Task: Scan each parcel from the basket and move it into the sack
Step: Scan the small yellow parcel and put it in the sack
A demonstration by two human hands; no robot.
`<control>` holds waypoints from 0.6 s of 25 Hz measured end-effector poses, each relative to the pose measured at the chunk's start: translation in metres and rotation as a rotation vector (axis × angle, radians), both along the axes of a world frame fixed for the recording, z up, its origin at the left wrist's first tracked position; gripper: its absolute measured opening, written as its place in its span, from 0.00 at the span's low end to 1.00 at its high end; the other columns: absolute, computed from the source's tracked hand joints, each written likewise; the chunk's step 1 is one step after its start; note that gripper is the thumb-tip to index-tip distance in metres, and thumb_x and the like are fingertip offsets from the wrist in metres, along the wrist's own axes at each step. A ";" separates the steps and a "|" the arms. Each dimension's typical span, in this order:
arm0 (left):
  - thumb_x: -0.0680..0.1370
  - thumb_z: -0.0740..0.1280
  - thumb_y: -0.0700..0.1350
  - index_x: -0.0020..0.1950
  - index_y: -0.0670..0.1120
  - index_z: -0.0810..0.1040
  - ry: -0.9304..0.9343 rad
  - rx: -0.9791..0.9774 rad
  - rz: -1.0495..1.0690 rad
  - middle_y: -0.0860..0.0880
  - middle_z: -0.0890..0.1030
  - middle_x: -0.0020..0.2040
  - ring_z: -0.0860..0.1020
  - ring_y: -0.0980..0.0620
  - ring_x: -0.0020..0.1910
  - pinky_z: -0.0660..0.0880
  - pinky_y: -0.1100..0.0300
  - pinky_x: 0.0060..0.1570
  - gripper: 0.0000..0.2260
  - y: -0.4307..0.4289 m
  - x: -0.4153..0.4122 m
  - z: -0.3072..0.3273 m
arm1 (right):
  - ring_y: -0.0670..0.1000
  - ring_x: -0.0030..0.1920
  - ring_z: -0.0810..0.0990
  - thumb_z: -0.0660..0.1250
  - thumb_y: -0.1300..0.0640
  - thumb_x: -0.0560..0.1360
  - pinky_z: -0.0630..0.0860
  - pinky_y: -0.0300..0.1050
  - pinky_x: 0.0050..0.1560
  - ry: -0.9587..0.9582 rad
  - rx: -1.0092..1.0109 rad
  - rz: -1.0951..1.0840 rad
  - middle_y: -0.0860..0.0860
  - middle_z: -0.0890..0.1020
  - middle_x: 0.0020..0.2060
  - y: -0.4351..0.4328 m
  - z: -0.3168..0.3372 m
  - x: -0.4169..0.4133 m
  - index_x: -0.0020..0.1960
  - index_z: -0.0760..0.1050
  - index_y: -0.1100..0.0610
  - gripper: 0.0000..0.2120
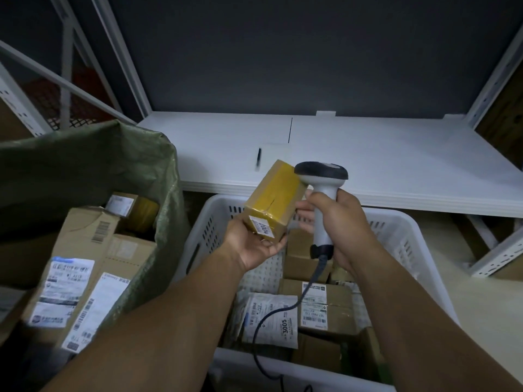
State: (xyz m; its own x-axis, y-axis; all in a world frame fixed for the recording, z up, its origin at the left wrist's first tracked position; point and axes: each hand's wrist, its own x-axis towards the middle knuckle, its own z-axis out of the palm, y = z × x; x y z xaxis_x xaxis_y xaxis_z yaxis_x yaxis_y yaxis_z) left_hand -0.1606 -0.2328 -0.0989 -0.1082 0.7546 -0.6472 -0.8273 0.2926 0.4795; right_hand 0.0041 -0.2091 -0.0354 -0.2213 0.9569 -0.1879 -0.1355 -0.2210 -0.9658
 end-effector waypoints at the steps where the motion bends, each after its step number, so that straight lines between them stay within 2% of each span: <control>1: 0.86 0.53 0.53 0.63 0.38 0.78 -0.013 0.032 0.005 0.35 0.80 0.61 0.79 0.37 0.57 0.77 0.39 0.57 0.23 0.001 0.004 0.001 | 0.53 0.52 0.86 0.69 0.56 0.80 0.84 0.55 0.53 0.013 0.020 -0.036 0.56 0.87 0.49 0.000 0.000 -0.003 0.56 0.79 0.55 0.05; 4: 0.87 0.52 0.51 0.65 0.37 0.77 0.025 0.078 0.018 0.33 0.81 0.62 0.80 0.35 0.62 0.76 0.34 0.59 0.22 0.005 0.009 0.003 | 0.49 0.52 0.86 0.67 0.56 0.81 0.84 0.50 0.50 0.063 0.055 -0.107 0.53 0.87 0.49 0.001 0.003 -0.009 0.55 0.78 0.52 0.03; 7: 0.88 0.52 0.45 0.61 0.41 0.79 0.179 0.044 0.021 0.36 0.83 0.57 0.82 0.37 0.57 0.82 0.39 0.49 0.18 0.006 0.012 0.005 | 0.49 0.50 0.87 0.67 0.57 0.82 0.84 0.46 0.49 0.071 0.054 -0.133 0.54 0.87 0.48 0.002 0.002 -0.009 0.54 0.78 0.54 0.02; 8: 0.88 0.53 0.45 0.59 0.43 0.81 0.267 0.021 0.004 0.38 0.84 0.55 0.82 0.40 0.56 0.83 0.41 0.49 0.17 0.005 0.013 0.006 | 0.49 0.50 0.87 0.67 0.57 0.82 0.84 0.46 0.49 0.052 0.054 -0.135 0.54 0.87 0.48 0.003 0.001 -0.009 0.54 0.78 0.55 0.03; 10: 0.87 0.56 0.51 0.55 0.47 0.82 0.416 -0.021 -0.030 0.42 0.85 0.53 0.81 0.45 0.55 0.81 0.44 0.53 0.16 0.004 0.014 0.007 | 0.50 0.51 0.87 0.67 0.57 0.82 0.84 0.47 0.50 0.034 0.048 -0.139 0.54 0.87 0.48 0.004 -0.003 -0.009 0.56 0.79 0.55 0.05; 12: 0.84 0.58 0.62 0.58 0.48 0.84 0.413 -0.012 -0.066 0.43 0.86 0.54 0.81 0.46 0.56 0.79 0.48 0.51 0.22 0.003 0.011 0.008 | 0.50 0.51 0.86 0.67 0.57 0.81 0.84 0.48 0.50 0.011 0.056 -0.140 0.54 0.87 0.48 0.005 -0.004 -0.009 0.56 0.79 0.55 0.05; 13: 0.83 0.57 0.64 0.59 0.47 0.83 0.390 0.004 -0.084 0.43 0.85 0.55 0.81 0.45 0.57 0.79 0.48 0.50 0.25 0.004 0.010 0.008 | 0.50 0.51 0.86 0.67 0.56 0.81 0.84 0.48 0.50 -0.009 0.062 -0.144 0.54 0.87 0.48 0.006 -0.005 -0.009 0.56 0.79 0.55 0.05; 15: 0.84 0.57 0.61 0.60 0.45 0.83 0.371 0.033 -0.117 0.42 0.84 0.56 0.81 0.42 0.58 0.80 0.45 0.53 0.23 0.004 0.007 0.006 | 0.49 0.47 0.87 0.68 0.57 0.80 0.83 0.46 0.45 -0.045 0.066 -0.160 0.54 0.87 0.48 0.007 -0.005 -0.008 0.56 0.79 0.55 0.05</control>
State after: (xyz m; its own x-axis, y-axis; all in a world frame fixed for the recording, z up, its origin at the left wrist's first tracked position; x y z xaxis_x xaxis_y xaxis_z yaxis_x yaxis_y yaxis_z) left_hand -0.1535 -0.2290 -0.0929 -0.2422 0.7954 -0.5556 -0.5578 0.3544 0.7505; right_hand -0.0040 -0.2021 -0.0406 -0.0576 0.9899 -0.1299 -0.1200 -0.1360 -0.9834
